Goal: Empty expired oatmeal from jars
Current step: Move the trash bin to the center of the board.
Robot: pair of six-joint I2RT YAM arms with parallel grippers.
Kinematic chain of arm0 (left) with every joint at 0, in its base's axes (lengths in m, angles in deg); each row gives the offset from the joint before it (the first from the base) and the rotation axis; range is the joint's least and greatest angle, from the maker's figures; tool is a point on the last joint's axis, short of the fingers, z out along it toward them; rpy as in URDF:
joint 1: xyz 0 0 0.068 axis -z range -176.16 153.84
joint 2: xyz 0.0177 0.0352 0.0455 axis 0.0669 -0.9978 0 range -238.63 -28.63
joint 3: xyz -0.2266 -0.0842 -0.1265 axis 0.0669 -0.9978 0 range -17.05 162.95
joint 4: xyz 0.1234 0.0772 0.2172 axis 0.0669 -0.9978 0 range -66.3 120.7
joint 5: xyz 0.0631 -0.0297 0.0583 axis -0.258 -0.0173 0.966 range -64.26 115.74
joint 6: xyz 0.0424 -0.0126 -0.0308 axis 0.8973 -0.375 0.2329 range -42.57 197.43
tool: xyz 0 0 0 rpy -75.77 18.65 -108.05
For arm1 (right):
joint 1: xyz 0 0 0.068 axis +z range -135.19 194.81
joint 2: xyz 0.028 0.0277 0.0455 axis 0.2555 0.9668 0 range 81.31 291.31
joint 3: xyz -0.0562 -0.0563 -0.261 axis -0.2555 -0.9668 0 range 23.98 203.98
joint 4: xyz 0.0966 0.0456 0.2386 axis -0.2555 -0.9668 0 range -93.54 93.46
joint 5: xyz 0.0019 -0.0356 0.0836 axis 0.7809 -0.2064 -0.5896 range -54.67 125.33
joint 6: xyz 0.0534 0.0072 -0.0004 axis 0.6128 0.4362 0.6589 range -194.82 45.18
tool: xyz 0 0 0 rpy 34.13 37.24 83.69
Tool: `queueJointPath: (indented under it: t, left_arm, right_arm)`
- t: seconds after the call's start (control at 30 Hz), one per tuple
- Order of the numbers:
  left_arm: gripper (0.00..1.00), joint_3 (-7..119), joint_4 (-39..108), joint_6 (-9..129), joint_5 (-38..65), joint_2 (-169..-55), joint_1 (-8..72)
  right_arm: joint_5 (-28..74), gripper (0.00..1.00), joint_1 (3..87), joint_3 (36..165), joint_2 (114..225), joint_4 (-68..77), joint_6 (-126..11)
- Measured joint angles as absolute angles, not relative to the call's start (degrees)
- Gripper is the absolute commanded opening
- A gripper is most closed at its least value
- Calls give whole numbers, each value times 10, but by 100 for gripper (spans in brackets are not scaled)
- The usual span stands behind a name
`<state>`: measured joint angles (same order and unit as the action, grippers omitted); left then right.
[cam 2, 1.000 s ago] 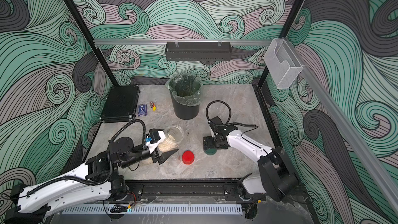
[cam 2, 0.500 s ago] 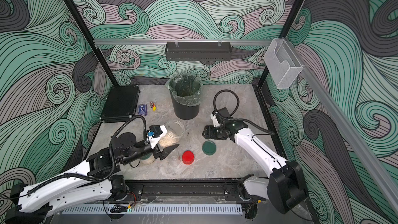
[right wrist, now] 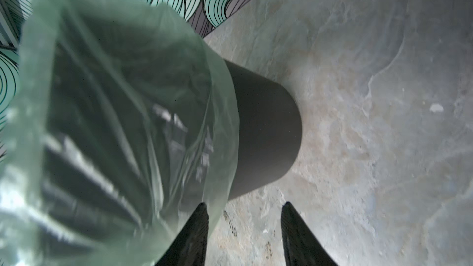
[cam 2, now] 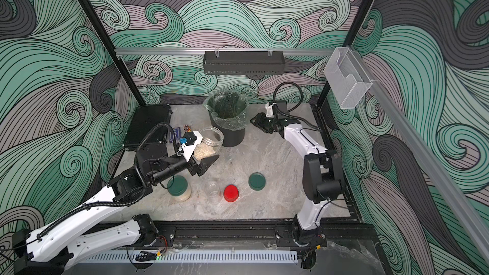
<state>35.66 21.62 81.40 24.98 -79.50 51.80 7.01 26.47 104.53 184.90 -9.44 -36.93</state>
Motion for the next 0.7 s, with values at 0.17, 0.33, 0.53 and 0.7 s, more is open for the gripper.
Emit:
queueJointPath:
  t: [0.17,0.33,0.53,0.7]
  left_arm:
    - [37,357,216,807,238,-804,492]
    - [37,357,212,800,234,-807,481]
    - [37,357,205,797,228,-807,478]
    - [37,357,197,797,226,-805,477]
  right_arm:
    - [63,48,253,1117,1916,-70,-352]
    - [52,50,245,1202,1981,-64,-342]
    - [11,51,238,1320,2078,-67,-340]
    - [-14,52,237,1402,2145,-82,-336]
